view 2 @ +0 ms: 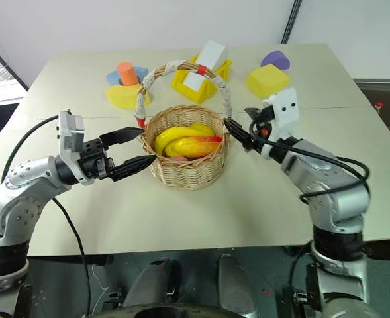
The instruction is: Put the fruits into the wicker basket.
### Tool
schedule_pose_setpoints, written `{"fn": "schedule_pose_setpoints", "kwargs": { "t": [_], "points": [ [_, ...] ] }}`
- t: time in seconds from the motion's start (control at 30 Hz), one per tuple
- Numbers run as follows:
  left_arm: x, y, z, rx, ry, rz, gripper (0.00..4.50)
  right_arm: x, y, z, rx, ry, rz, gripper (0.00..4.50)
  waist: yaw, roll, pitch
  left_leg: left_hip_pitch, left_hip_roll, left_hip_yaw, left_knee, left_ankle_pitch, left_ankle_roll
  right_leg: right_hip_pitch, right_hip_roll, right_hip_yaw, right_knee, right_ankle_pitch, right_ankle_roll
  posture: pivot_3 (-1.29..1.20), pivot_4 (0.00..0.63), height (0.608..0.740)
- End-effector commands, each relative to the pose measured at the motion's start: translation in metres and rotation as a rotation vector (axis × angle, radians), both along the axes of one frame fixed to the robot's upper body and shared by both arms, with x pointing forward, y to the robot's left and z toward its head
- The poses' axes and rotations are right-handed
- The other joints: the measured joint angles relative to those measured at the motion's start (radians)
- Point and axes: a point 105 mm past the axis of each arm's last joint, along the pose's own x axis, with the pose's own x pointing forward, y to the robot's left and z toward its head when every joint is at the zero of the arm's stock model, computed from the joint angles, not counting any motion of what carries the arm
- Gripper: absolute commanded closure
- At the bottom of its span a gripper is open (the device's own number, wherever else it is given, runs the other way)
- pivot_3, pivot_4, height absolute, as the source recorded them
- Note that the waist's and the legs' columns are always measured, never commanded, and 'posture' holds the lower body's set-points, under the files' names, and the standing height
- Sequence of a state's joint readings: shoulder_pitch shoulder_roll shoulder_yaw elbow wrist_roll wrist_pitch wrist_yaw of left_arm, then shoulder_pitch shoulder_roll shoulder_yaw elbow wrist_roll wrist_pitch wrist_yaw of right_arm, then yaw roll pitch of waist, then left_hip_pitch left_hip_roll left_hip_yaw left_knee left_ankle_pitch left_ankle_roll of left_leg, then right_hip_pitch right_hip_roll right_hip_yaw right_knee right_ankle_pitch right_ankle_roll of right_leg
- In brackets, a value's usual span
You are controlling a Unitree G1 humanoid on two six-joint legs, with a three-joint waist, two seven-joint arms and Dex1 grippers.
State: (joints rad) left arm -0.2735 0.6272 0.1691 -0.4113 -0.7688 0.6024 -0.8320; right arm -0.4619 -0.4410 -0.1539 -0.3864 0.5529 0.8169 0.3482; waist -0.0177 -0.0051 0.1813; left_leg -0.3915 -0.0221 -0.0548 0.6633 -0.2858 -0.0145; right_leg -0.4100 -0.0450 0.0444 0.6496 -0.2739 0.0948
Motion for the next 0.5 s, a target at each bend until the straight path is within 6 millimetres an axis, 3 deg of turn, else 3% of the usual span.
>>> {"fn": "schedule_pose_setpoints", "kwargs": {
  "t": [0.03,0.1,0.27,0.4,0.5],
  "points": [
    [-0.006,-0.005,0.006,-0.001,-0.031,-0.018,0.00,0.000,0.005,0.008,-0.006,-0.056,0.012,1.31,0.005,0.000,0.000,-0.001,0.000,0.000,0.000,0.000,0.000,0.000,0.000,0.000,0.000,0.000,0.000,0.00,0.150,0.740],
    [-0.007,-0.007,0.005,-0.004,-0.030,-0.018,0.00,0.001,0.006,0.006,0.012,-0.048,0.021,1.89,0.006,0.000,0.000,-0.001,-0.001,-0.001,0.000,0.000,0.000,0.000,-0.002,0.000,-0.001,0.000,0.000,0.00,0.150,0.740],
    [-0.007,-0.008,0.005,-0.013,-0.033,-0.015,0.00,-0.002,0.005,0.007,0.028,-0.050,0.040,4.46,0.004,0.000,0.000,-0.001,-0.002,-0.001,0.000,0.000,0.000,0.000,-0.002,0.000,-0.001,0.000,0.000,0.00,0.150,0.740],
    [-0.006,-0.011,0.005,-0.018,-0.036,-0.022,0.00,-0.004,-0.004,0.013,0.049,-0.084,0.010,4.46,0.003,0.000,0.000,-0.001,-0.001,-0.001,0.000,0.000,0.000,0.000,-0.002,0.000,-0.001,0.000,0.000,0.00,0.150,0.740],
    [-0.005,-0.012,0.005,-0.020,-0.039,-0.030,0.00,-0.005,-0.036,0.024,0.043,-0.138,-0.106,4.46,0.005,0.000,0.000,-0.001,-0.001,-0.001,0.000,0.000,0.000,0.000,-0.002,-0.001,-0.001,0.000,0.000,0.00,0.150,0.740]
  ]
}}
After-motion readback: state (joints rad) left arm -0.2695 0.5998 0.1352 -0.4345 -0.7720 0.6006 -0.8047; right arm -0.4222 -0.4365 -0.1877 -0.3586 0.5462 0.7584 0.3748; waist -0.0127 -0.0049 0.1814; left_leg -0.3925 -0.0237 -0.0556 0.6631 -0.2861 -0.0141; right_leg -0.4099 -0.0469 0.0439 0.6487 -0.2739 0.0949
